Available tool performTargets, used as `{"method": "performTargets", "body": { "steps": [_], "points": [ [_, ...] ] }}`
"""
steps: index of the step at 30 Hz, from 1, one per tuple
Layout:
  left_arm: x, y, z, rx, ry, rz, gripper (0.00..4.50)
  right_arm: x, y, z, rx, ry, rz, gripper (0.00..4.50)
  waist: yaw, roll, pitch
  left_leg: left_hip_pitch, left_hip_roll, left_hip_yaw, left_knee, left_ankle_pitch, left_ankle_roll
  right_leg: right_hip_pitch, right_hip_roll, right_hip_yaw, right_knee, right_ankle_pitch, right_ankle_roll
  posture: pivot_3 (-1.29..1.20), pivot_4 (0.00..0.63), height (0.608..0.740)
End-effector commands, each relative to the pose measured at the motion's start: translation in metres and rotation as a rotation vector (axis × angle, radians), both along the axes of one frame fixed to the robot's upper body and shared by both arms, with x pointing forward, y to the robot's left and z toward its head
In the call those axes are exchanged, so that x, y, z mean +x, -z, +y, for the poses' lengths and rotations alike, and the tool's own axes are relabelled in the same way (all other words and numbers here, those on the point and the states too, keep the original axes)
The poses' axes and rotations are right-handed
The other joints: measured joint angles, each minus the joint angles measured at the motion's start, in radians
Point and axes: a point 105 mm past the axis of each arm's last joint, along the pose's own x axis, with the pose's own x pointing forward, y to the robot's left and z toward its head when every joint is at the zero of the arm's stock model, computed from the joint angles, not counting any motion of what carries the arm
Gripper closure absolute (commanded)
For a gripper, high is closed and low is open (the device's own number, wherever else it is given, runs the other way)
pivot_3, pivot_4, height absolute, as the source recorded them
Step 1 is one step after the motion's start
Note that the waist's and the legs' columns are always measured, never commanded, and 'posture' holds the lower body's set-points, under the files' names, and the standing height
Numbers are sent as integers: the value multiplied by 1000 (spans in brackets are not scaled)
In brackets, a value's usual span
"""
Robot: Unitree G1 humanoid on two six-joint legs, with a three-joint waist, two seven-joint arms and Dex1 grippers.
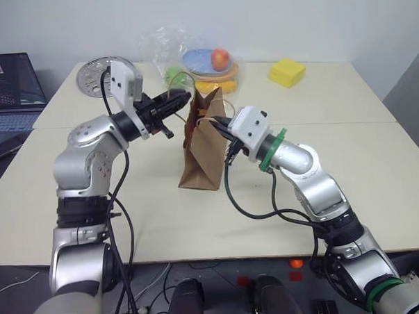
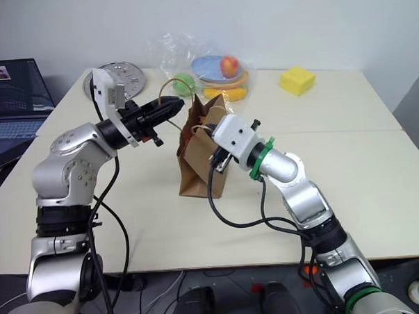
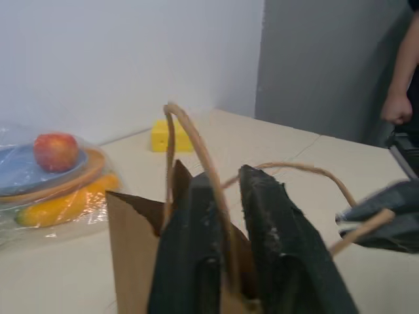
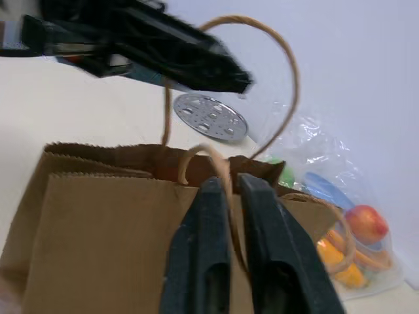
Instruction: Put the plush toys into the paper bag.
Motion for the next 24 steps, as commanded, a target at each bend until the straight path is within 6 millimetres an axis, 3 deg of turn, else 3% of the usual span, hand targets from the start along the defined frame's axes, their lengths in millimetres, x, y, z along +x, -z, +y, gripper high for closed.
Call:
{"method": "performTargets", "body": {
  "steps": [1, 4, 7, 9, 15, 17, 20, 24],
  "points": [
    [-16, -31, 10, -55, -78, -100, 2404, -10, -26, -5, 16, -61, -83, 2805, 0, 0, 0, 0, 0, 0, 0, 0, 0, 0, 0, 0, 0, 0, 0, 0, 150, 740],
    [-23, -32, 14, -61, -125, -98, 1500, -12, -29, -7, 7, -89, -89, 1697, 0, 0, 0, 1, 0, 0, -1, 0, 0, 0, 1, 0, 0, 0, 0, 0, 150, 740],
    [-58, -27, 10, 18, -161, -146, 595, -15, -46, -15, 32, -133, -65, 653, -8, 0, 0, 1, 0, 1, -1, 0, 0, 0, 0, 1, 0, 0, 0, 0, 150, 740],
    [-76, -11, 6, 79, -187, -155, 26, -20, -58, -22, 72, -167, -51, 10, -4, 0, 0, 1, 0, 1, -1, 0, -1, 0, 0, 2, 0, 0, 0, 0, 150, 740],
    [-89, 8, 10, 56, -331, -149, 26, -32, -76, -41, 148, -204, -5, 10, 10, 0, 0, 2, 1, 1, -1, -1, -1, 1, -1, 0, 0, -2, -5, 0, 150, 740],
    [-93, 36, 10, 60, -358, -68, 26, -37, -79, -50, 250, -230, 118, 10, 6, 1, -1, 2, 1, 3, 0, -1, -1, 1, -2, 1, -1, -2, -10, 0, 150, 740],
    [-100, 69, -3, 0, -327, 58, 26, -55, -56, -60, 181, -298, 328, 10, 4, 0, -1, 5, 1, 4, -1, -1, -1, 3, -7, 3, -2, -2, -11, 0, 150, 740],
    [-96, 85, -21, -46, -301, 95, 26, -68, -26, -73, 82, -283, 484, 10, 11, -2, -1, 3, 0, 3, -1, -4, -6, 2, -12, 1, -4, -3, -13, 0, 150, 740]
  ]
}}
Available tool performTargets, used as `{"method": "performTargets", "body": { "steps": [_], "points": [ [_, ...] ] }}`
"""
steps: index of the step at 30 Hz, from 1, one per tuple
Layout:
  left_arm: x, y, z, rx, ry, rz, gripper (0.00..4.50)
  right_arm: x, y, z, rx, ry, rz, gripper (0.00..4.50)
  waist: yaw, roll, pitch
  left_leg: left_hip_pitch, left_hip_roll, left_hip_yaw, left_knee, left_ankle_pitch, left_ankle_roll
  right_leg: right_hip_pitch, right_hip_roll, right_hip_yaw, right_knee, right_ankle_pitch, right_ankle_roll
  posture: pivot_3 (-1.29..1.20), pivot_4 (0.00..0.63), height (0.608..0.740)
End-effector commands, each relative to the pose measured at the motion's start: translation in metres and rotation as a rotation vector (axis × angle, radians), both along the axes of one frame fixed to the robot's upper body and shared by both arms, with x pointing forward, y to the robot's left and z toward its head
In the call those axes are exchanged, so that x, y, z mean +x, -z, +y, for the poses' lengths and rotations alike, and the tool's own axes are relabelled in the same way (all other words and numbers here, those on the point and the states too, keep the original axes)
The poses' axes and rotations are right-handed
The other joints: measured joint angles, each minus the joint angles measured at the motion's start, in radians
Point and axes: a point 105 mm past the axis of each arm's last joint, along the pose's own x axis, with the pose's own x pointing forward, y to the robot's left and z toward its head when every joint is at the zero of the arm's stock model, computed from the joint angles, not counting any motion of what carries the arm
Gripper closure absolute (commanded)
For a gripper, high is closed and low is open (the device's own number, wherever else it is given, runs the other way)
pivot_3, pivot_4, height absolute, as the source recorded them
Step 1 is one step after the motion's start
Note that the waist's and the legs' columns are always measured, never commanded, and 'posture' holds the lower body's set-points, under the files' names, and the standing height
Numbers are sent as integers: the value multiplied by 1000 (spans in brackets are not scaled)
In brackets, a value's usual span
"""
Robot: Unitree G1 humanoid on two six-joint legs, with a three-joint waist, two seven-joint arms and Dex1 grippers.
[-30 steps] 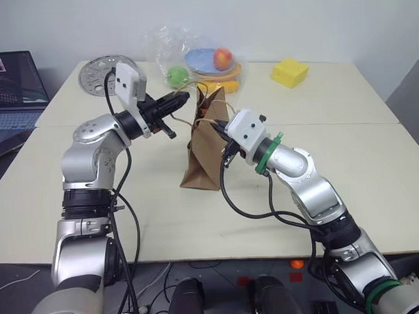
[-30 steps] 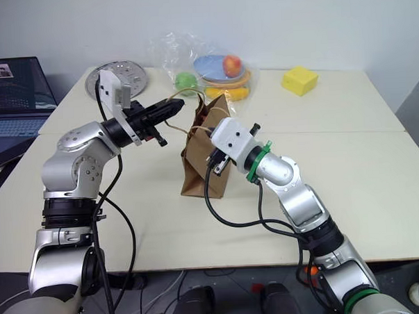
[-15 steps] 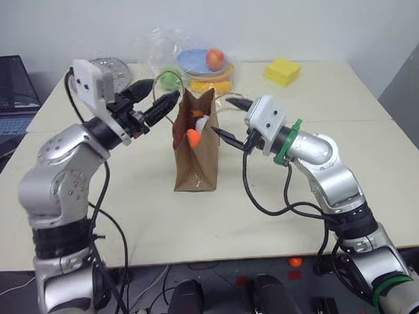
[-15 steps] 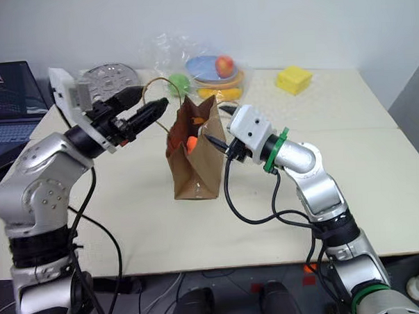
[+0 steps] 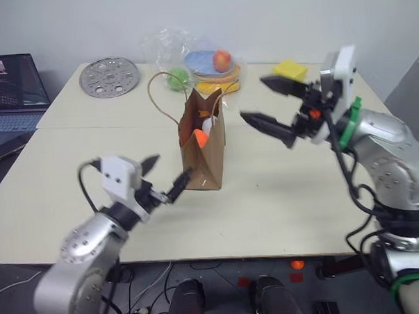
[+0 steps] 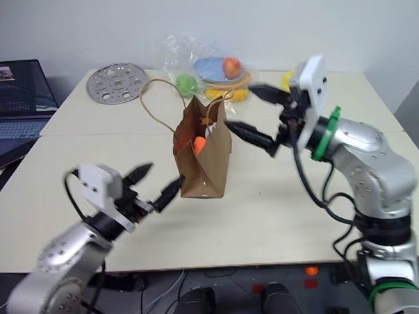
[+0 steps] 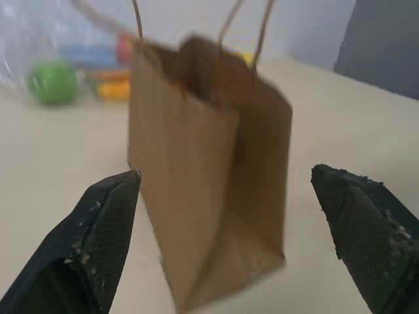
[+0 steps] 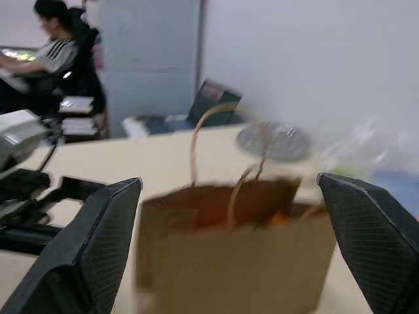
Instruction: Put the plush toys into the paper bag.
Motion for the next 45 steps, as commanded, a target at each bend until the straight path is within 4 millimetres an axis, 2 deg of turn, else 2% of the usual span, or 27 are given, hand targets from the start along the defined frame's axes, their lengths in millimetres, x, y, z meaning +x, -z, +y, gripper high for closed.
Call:
{"method": "performTargets", "body": {
  "steps": [1, 6, 15, 19, 28, 30, 31, 34, 36, 38, 40, 42, 45],
  "points": [
    [6, -6, -15, -14, 23, -70, 26, -18, 6, -2, -37, -40, 33, 10, -1, 0, 0, 0, 0, 0, 0, 0, 0, 0, -1, 1, 0, 0, 0, 0, 150, 740],
    [25, -2, -34, -20, 42, -103, 26, -21, 9, -1, -27, 7, 37, 10, -10, 0, 0, 0, -5, -1, 1, 1, 2, 0, 2, 1, 0, 1, 2, 0, 150, 740],
    [47, 1, -37, -1, -49, -170, 26, -22, 12, -11, -61, 90, 21, 10, -9, 0, 0, -3, -2, -2, 0, 4, 6, -1, 8, 1, -2, 0, 3, 0, 150, 740],
    [50, 2, -31, -7, -72, -178, 899, -21, 11, -13, -56, 113, 15, 0, -10, 0, 0, -3, -1, -2, 0, 4, 6, -1, 8, 1, -2, 0, 3, 0, 150, 740],
    [50, 4, -29, -12, -69, -170, 3662, -19, 10, -14, -47, 128, 13, 0, -10, 0, 0, -3, -1, -2, 0, 4, 6, -1, 8, 1, -2, 0, 4, 0, 150, 740],
    [51, 8, -21, -34, -92, -132, 4301, -17, 11, -15, -45, 139, 14, 0, -10, 0, 0, -3, -1, -2, 0, 4, 6, -1, 8, 1, -2, 0, 4, 0, 150, 740],
    [56, 10, -11, -44, -130, -106, 4454, -15, 13, -19, -58, 160, 14, 0, -10, 0, 0, -3, -1, -2, 0, 4, 6, -1, 8, 1, -2, 0, 4, 0, 150, 740],
    [64, 9, 8, -48, -184, -77, 4454, -13, 16, -25, -90, 204, 13, 0, -10, 0, 0, -3, -1, -2, 0, 4, 6, -1, 9, 0, -2, 0, 4, 0, 150, 740],
    [75, -3, 20, -20, -191, -101, 4454, -10, 15, -34, -106, 249, 4, 0, -9, 0, 0, -3, -1, -2, 0, 4, 6, -1, 9, 0, -2, 0, 4, 0, 150, 740],
    [89, -29, 14, -13, -46, -134, 4454, -11, 6, -45, -81, 295, -1, 0, -5, -1, 1, -3, -1, -3, 0, 4, 6, -1, 9, -1, -2, 0, 4, 0, 150, 740],
    [97, -55, -5, -47, 183, -135, 4454, -17, -9, -55, -42, 309, 3, 0, 3, -1, 2, -4, -1, -3, 1, 4, 6, -2, 9, -2, -2, 0, 5, 0, 150, 740],
    [98, -66, -15, -55, 300, -128, 4454, -21, -17, -59, -28, 310, 8, 0, 10, -1, 2, -5, -2, -2, 1, 4, 6, -2, 8, -1, -2, 2, 2, 0, 150, 740],
    [88, -73, -44, 5, 609, -126, 4454, -28, -38, -68, 10, 308, 5, 0, 10, -1, 1, -4, -2, 0, 0, 3, 6, 1, 7, 0, -10, 2, 1, 0, 150, 740]
  ]
}}
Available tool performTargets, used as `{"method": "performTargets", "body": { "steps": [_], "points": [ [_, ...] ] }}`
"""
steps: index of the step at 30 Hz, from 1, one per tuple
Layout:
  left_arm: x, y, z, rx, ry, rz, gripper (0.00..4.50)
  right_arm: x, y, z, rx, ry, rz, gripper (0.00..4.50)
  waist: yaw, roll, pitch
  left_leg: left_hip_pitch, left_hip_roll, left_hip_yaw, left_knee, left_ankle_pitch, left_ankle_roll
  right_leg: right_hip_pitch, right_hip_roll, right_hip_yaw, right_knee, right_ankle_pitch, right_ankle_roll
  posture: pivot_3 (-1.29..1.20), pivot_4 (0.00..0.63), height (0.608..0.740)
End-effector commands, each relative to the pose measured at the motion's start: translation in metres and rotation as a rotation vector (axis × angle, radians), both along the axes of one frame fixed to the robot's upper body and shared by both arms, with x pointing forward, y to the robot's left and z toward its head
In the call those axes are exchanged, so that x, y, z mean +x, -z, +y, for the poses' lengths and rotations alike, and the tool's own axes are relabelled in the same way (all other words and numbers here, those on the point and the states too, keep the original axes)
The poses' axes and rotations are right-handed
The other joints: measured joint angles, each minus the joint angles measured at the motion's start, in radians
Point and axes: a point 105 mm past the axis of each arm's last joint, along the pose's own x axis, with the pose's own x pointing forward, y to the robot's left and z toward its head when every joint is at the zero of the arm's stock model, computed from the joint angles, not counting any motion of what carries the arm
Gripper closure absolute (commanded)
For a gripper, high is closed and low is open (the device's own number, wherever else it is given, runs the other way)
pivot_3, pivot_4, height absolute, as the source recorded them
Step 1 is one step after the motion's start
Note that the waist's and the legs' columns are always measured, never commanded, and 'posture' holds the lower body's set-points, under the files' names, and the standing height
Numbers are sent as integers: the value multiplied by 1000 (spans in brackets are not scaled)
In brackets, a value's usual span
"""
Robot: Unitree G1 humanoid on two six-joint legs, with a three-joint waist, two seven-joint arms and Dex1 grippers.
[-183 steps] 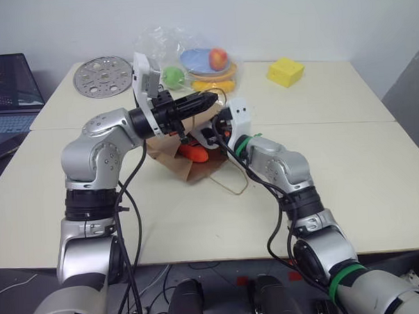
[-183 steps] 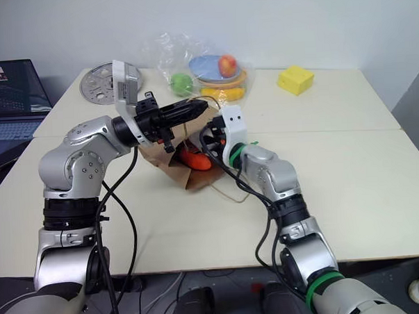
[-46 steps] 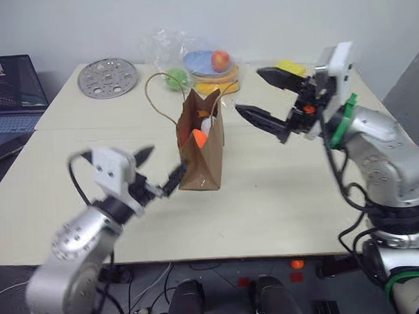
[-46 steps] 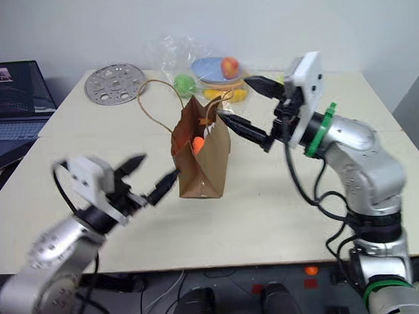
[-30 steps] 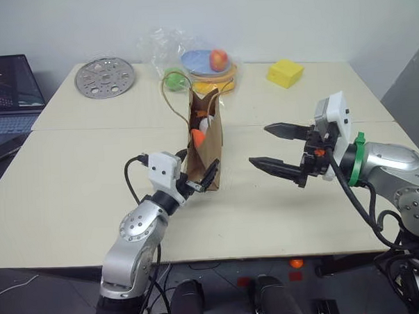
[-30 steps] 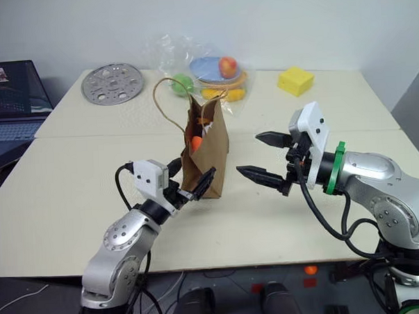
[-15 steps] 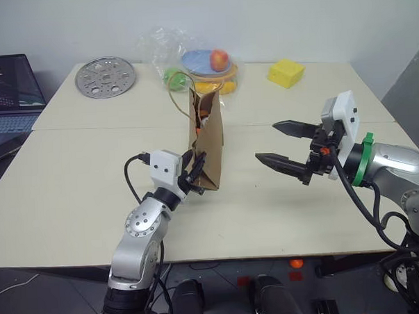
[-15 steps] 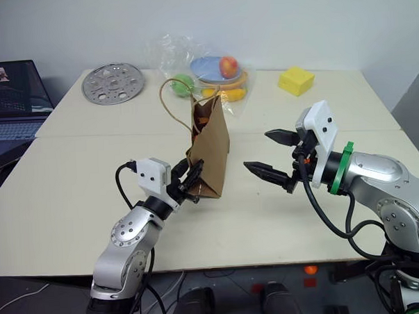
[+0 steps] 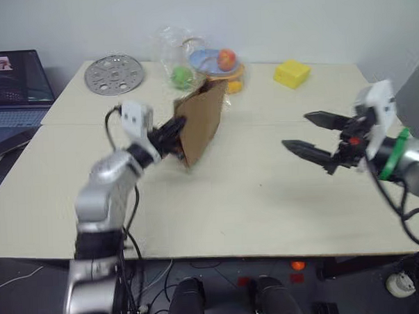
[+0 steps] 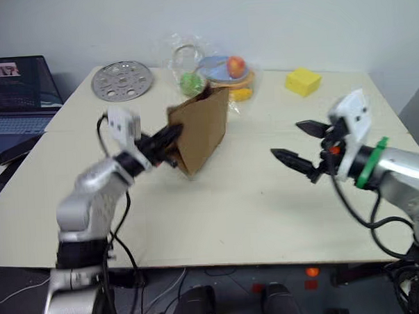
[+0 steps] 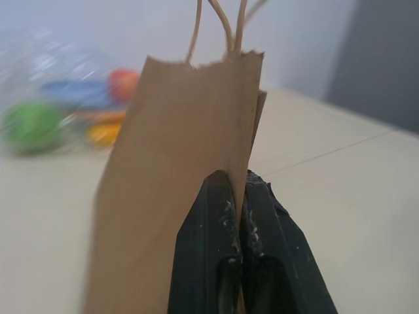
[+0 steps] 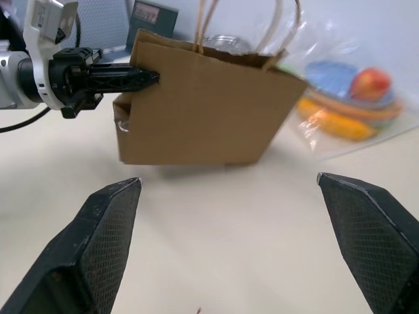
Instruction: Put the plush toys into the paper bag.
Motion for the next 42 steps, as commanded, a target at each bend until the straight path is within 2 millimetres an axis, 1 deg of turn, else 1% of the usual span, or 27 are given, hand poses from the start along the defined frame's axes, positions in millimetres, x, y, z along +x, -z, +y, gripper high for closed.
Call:
{"method": "performTargets", "body": {
  "steps": [1, 3, 6, 7, 9, 11, 14, 15, 16, 18, 19, 25, 26, 27, 30, 31, 32, 35, 36, 37, 38, 39, 40, 42],
  "points": [
    [-17, 3, -30, 58, 344, 26, 4454, -14, -31, -7, 36, -13, -54, 0, 0, 0, 0, -1, 0, 0, -2, 0, 0, 0, 0, 0, -3, 1, 1, 0, 150, 740],
    [-20, 7, -37, 97, 460, 38, 4454, -19, -37, -9, 27, -15, -46, 0, 0, 0, 0, -2, 0, 0, -3, -2, 2, -1, 0, 1, -4, 0, 1, 0, 150, 740],
    [-23, 26, -43, 191, 660, 77, 4454, -30, -43, -15, -29, -16, -15, 0, 2, 0, 0, -3, 1, 0, -4, -5, 3, -2, 2, -1, -3, -1, 8, 0, 150, 740],
    [-22, 29, -43, 215, 694, 42, 4454, -34, -44, -16, -31, -26, 5, 0, 3, 0, 0, -3, 1, 0, -5, -5, 3, -2, 3, -1, -3, -1, 7, 0, 150, 740],
    [-17, 41, -45, 253, 726, 57, 4454, -41, -44, -16, -34, -35, 33, 0, 5, 0, 0, -3, 1, -2, -5, -7, 6, -2, 4, -2, -3, -2, 7, 0, 150, 740],
    [-9, 51, -45, 282, 734, 85, 4454, -44, -38, -16, -51, -28, 56, 0, 5, 0, 0, -3, 2, -3, -5, -8, 8, -1, 5, -2, -3, -3, 7, 0, 150, 740],
    [2, 54, -45, 301, 700, 76, 4454, -48, -31, -13, -47, -39, 91, 0, 5, 0, 0, -4, 1, -2, -3, -8, 8, -1, 4, -2, -3, -2, 8, 0, 150, 740],
    [4, 54, -46, 305, 695, 75, 4454, -48, -29, -12, -53, -36, 96, 0, 4, 0, 0, -5, 1, -2, -2, -8, 8, -1, 4, -1, -3, -2, 9, 0, 150, 740],
    [10, 52, -44, 308, 654, 60, 4454, -47, -27, -11, -46, -30, 95, 0, 4, 0, 0, -6, 1, -2, -1, -8, 8, -1, 3, -1, -3, -1, 10, 0, 150, 740],
    [18, 47, -39, 310, 594, 46, 4041, -44, -23, -11, -50, -17, 94, 0, 4, 0, 0, -7, 1, -3, 2, -8, 8, -1, 3, -1, -3, 0, 12, 0, 150, 740],
    [20, 45, -36, 313, 582, 41, 3940, -42, -22, -11, -44, -14, 94, 0, 4, 0, 0, -8, 1, -3, 2, -8, 8, -2, 3, -1, -3, 0, 13, 0, 150, 740],
    [18, 38, -26, 309, 597, 24, 2208, -36, -15, -10, -35, -26, 108, 0, 3, 0, 0, -8, 1, -2, 3, -8, 8, -2, 3, 0, -3, 1, 12, 0, 150, 740],
    [18, 35, -25, 303, 592, 16, 1855, -34, -14, -10, -37, -30, 108, 0, 3, 0, 0, -8, 1, -2, 3, -8, 8, -2, 3, 0, -3, 1, 13, 0, 150, 740],
    [17, 31, -22, 304, 586, 6, 1595, -31, -13, -11, -24, -32, 110, 0, 3, 0, 0, -8, 1, -3, 3, -8, 8, -2, 3, -1, -3, 1, 13, 0, 150, 740],
    [16, 19, -6, 292, 547, 4, 708, -27, -8, -14, -27, -27, 118, 0, 3, 0, 0, -9, 1, -3, 3, -8, 8, -3, 4, -1, -3, 1, 13, 0, 150, 740],
    [13, 14, 5, 291, 527, 5, 443, -26, -6, -18, -31, -18, 123, 0, 1, 0, 0, -9, 2, -3, 3, -8, 8, -3, 4, -1, -2, 1, 13, 0, 150, 740],
    [10, 11, 12, 291, 514, 5, 55, -25, -5, -20, -33, -12, 125, 0, -2, 0, 0, -9, 2, -3, 2, -8, 8, -3, 4, -1, -2, 1, 13, 0, 150, 740],
    [2, 1, 44, 285, 382, 25, 22, -23, 3, -33, -57, 31, 139, 0, -10, 1, 0, -8, 2, -3, 1, -8, 8, -3, 4, -2, 0, 1, 13, 0, 150, 740],
    [-1, 0, 55, 310, 307, 24, 22, -22, 8, -39, -74, 53, 147, 0, -12, 1, 0, -8, 2, -3, 1, -8, 8, -3, 4, -2, 0, 1, 13, 0, 150, 740],
    [-3, 0, 61, 330, 256, 23, 22, -22, 11, -43, -87, 65, 151, 0, -14, 1, 0, -8, 2, -4, 1, -8, 8, -3, 4, -2, 0, 0, 14, 0, 150, 740],
    [-4, 1, 65, 374, 184, 14, 22, -21, 15, -47, -87, 78, 157, 0, -16, 1, 0, -7, 3, -4, 1, -8, 8, -2, 4, -3, 1, 0, 14, 0, 150, 740],
    [-8, 7, 67, 439, 151, 30, 22, -21, 18, -52, -87, 93, 161, 0, -16, 1, 0, -7, 2, -4, 1, -8, 8, -3, 4, -2, 2, 0, 15, 0, 150, 740],
    [-12, 12, 68, 482, 134, 45, 22, -20, 20, -54, -86, 101, 162, 0, -13, 1, 0, -7, 2, -4, 2, -7, 8, -2, 4, -2, 4, 0, 15, 0, 150, 740],
    [-21, 10, 67, 493, 133, 25, 22, -19, 26, -58, -93, 108, 164, 0, -6, 1, 0, -4, 2, -3, 3, -7, 7, -1, 3, -2, 6, -1, 15, 0, 150, 740]
  ]
}}
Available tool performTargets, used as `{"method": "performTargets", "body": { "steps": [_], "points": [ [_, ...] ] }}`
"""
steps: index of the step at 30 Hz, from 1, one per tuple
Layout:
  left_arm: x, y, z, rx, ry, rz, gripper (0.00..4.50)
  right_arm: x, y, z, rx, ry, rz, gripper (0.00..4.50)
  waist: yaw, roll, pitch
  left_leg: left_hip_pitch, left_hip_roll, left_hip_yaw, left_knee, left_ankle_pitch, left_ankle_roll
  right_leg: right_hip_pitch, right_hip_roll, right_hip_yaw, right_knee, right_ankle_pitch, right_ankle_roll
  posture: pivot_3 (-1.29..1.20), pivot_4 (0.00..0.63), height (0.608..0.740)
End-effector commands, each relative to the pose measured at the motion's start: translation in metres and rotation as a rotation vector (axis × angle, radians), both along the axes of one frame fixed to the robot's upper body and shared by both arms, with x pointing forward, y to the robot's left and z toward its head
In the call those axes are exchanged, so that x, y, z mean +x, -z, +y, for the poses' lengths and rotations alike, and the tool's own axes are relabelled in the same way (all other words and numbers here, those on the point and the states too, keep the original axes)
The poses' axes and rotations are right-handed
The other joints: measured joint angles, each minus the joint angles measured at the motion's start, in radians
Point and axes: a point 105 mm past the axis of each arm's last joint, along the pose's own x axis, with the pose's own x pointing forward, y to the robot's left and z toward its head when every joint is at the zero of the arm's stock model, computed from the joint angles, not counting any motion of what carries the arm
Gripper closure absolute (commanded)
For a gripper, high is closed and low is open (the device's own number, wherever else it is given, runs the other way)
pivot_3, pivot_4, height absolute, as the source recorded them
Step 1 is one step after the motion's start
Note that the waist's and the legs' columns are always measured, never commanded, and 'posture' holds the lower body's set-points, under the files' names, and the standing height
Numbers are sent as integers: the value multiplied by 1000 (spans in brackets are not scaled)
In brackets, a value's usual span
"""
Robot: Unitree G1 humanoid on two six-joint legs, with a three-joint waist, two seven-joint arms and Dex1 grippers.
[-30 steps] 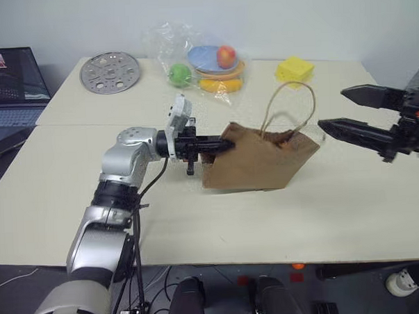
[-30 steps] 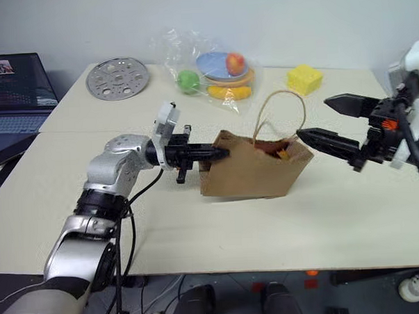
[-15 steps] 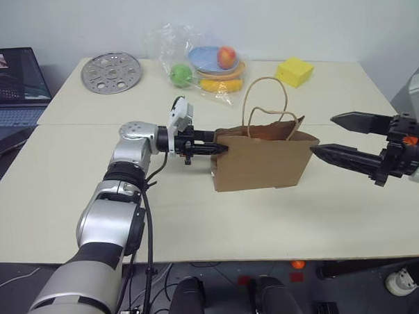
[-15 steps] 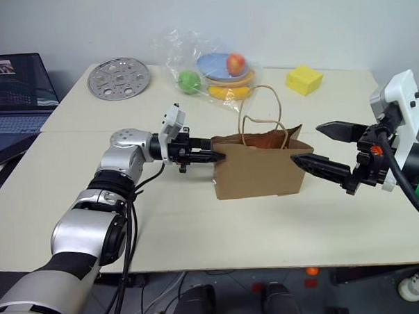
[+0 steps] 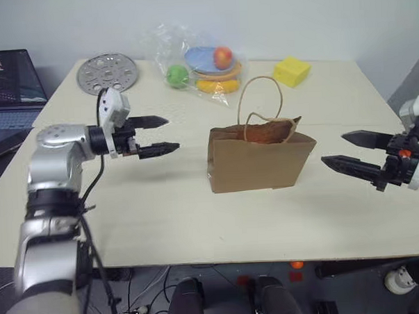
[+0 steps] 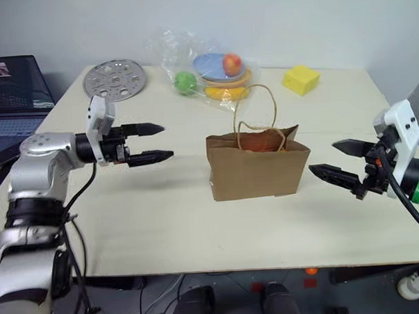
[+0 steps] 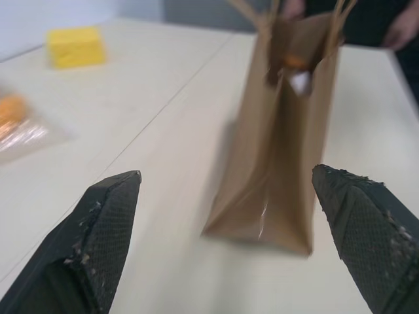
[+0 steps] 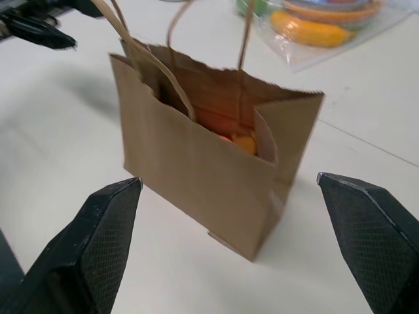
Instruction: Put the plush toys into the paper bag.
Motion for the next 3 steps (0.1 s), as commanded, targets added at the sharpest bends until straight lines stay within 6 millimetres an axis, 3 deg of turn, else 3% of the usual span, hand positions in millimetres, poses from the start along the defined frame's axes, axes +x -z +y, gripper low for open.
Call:
{"method": "performTargets", "body": {
  "steps": [1, 3],
  "points": [
    [-13, -22, -10, 24, 10, -103, 22, 2, -6, -8, -7, 16, -72, 0, 7, 0, 0, 1, 0, 0, 1, 0, 0, 1, 0, 0, 0, 0, -1, 0, 150, 740],
    [-15, -23, -10, 24, -1, -121, 22, 8, -1, -13, -11, 31, -78, 0, 8, 0, 0, 3, 0, 1, 3, 0, 0, 1, -1, 1, 1, -1, -3, 0, 150, 740]
  ]
}}
